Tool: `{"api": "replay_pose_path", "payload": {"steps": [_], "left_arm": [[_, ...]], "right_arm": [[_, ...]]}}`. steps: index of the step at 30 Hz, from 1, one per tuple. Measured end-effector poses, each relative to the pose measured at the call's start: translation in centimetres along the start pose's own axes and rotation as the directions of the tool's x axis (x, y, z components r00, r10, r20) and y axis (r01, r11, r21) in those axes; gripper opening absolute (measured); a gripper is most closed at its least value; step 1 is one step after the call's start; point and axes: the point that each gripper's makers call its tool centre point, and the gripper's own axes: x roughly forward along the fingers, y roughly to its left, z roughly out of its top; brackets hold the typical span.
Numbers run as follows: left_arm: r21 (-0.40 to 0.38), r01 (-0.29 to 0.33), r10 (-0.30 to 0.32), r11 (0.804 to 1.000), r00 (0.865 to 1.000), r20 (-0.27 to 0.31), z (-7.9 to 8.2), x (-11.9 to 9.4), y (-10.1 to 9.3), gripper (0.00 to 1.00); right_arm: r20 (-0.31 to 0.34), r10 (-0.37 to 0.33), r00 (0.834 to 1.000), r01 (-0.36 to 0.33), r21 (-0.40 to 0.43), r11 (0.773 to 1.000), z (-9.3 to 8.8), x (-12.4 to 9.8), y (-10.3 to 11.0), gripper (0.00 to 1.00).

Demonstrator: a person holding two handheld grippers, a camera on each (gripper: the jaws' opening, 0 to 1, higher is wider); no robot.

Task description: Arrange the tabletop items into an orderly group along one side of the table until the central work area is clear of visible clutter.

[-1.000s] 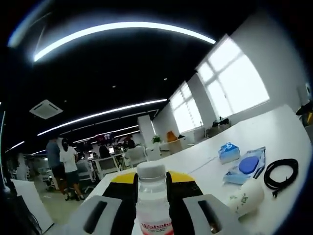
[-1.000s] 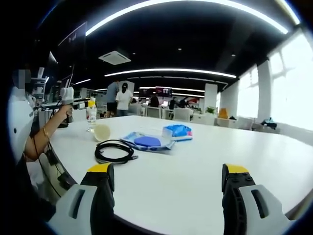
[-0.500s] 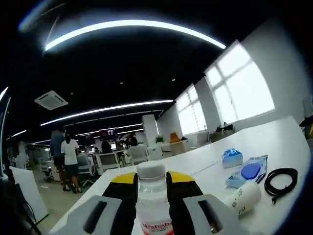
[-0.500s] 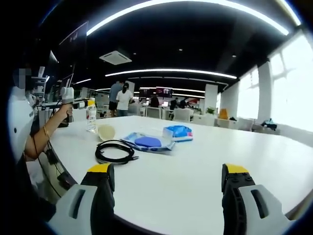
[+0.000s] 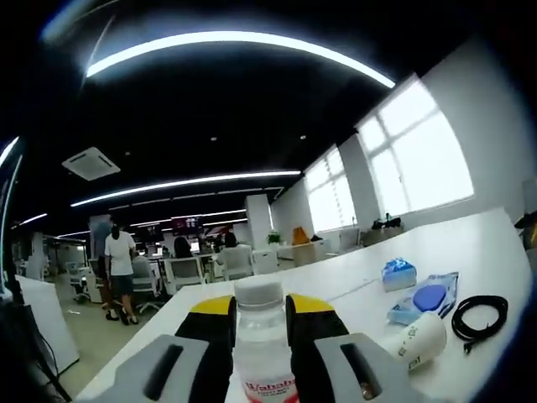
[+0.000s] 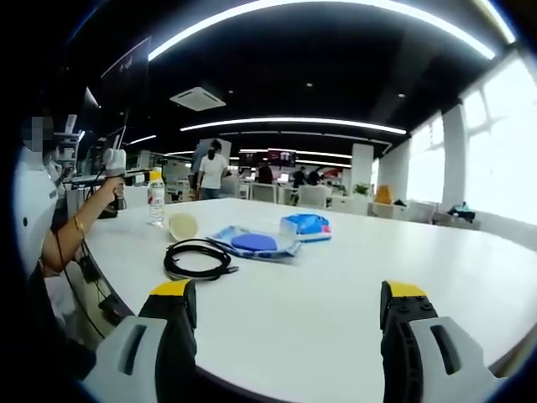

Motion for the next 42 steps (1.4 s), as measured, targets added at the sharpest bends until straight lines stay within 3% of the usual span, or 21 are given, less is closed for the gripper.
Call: {"api": "replay_pose_path", "payload": {"steps": [8, 12, 16, 21, 27, 34, 42], "left_arm": [[-0.001, -0.002, 0.002, 1.000, 1.000, -0.018, -0.1, -0.1, 0.2, 0.23], [-0.015, -0.013, 0.013, 1.000, 1.000, 0.009, 0.9, -0.3, 0.6, 0.23], [-0.028, -0.017, 0.017, 0.999, 1.000, 0.001, 1.2, -0.1, 0.9, 0.26], [-0.073, -0.008, 0.004, 0.997, 0.999, -0.051, -0.1, 0.2, 0.7, 0.34], [-0.127, 0.027, -0.036, 0.992, 0.997, -0.067, -0.6, 0.8, -0.2, 0.34], [-0.173, 0.021, -0.035, 0.985, 0.996, -0.078, -0.9, 1.1, 0.0, 0.31], [-0.148, 0.020, -0.033, 0.989, 0.995, -0.090, -1.2, 1.3, 0.2, 0.27]], "right_arm": [[-0.001, -0.004, 1.000, 0.004, 0.004, 1.000, -0.2, -0.1, -0.2, 0.88], [0.001, 0.002, 1.000, -0.002, 0.006, 1.000, -0.2, 0.0, 0.0, 0.88], [0.005, 0.010, 1.000, -0.010, 0.008, 1.000, -0.2, 0.0, 0.2, 0.88], [0.004, 0.007, 1.000, -0.007, 0.011, 1.000, -0.4, -0.3, 0.1, 0.88], [0.005, -0.006, 1.000, 0.006, 0.016, 1.000, -0.5, -0.7, -0.2, 0.88], [0.007, -0.004, 1.000, 0.004, 0.013, 1.000, -0.4, -0.9, -0.2, 0.87], [0.008, 0.004, 1.000, -0.004, 0.010, 1.000, -0.4, -0.7, 0.0, 0.87]]}}
